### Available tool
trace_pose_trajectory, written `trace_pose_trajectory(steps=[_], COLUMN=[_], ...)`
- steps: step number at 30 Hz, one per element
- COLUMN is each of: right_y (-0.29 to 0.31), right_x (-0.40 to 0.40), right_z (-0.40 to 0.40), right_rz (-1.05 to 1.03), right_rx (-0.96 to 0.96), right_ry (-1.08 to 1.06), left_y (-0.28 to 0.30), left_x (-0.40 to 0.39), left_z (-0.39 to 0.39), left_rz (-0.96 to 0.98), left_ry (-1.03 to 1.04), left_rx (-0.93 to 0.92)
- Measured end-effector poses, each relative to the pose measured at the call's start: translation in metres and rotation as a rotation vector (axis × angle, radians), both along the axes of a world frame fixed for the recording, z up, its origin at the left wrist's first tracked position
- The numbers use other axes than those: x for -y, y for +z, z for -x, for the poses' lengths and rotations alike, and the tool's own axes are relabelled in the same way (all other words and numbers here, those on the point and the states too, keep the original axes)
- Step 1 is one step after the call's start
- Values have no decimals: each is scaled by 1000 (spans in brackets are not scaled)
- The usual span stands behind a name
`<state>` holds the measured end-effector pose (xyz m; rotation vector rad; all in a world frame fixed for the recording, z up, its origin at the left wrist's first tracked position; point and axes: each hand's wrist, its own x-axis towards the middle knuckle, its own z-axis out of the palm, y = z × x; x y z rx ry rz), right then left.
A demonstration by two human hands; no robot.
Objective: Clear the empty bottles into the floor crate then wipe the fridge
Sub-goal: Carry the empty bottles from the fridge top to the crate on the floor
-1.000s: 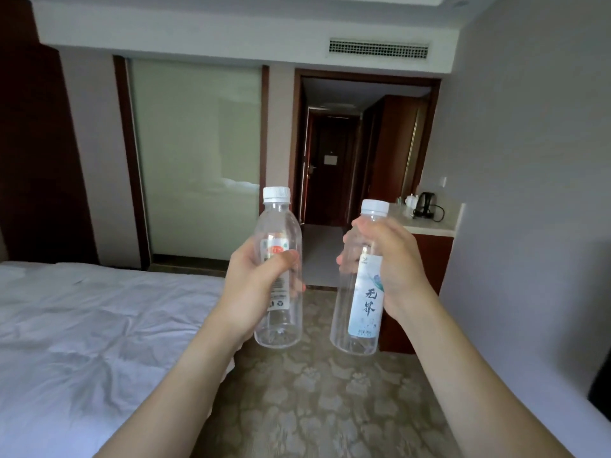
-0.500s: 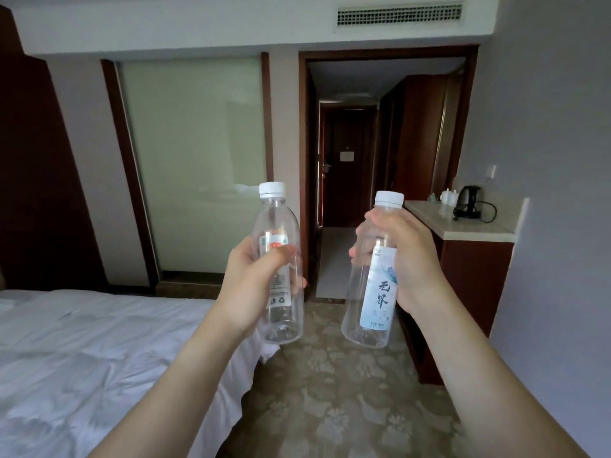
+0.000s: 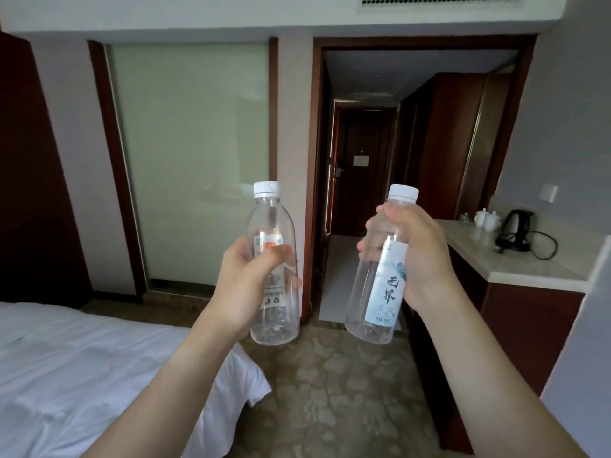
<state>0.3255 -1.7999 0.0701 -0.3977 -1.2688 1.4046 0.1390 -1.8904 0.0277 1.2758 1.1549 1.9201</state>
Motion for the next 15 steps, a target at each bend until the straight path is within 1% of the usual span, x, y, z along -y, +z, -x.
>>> trace_pose_trajectory(steps=[4, 7, 11, 15], right_y=[-25, -36, -23, -11], right_x=[-85, -154, -246, -327], right_z=[49, 95, 160, 207], right_rz=[-10, -17, -47, -70], right_rx=[12, 69, 103, 139], right_ry=[0, -29, -31, -97], left_y=[-21, -32, -26, -18], left_x=[-81, -149, -247, -335], left_z=[51, 94, 155, 200], left_rz=[16, 24, 13, 19], left_ry=[3, 43, 63, 51], left_rx=[-10, -28, -15, -43])
